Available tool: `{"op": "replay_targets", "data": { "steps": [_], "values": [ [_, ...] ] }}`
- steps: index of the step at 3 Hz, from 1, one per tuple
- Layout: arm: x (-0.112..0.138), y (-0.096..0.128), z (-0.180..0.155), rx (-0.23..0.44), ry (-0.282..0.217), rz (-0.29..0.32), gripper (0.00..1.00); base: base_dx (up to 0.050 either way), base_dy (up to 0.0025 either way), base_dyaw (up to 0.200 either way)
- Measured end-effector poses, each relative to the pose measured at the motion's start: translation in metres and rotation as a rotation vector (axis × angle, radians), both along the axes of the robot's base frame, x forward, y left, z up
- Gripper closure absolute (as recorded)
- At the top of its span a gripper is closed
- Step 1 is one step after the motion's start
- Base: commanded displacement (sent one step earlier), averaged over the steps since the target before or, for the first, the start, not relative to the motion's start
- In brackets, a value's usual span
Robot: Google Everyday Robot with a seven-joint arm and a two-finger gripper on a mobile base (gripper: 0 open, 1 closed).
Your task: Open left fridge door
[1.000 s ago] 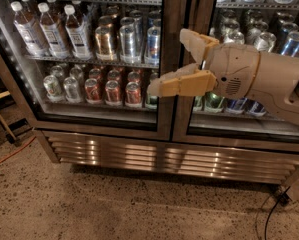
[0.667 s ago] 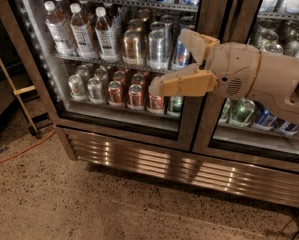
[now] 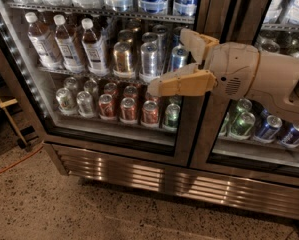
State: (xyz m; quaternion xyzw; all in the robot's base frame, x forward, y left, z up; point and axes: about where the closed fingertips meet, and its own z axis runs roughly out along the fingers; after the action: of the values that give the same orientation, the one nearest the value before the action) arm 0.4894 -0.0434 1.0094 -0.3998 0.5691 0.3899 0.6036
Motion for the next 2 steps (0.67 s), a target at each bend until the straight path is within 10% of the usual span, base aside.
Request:
{"op": "replay_targets", "data": {
  "steps": [1, 2],
  "values": [
    [0.0, 0.0001, 0.0, 0.0, 0.0, 0.0, 0.0, 0.0, 0.00001, -0.188],
    [0.0, 0.0001, 0.0001, 0.0, 0.0, 0.0, 0.0, 0.0, 0.0, 0.0]
  ]
}}
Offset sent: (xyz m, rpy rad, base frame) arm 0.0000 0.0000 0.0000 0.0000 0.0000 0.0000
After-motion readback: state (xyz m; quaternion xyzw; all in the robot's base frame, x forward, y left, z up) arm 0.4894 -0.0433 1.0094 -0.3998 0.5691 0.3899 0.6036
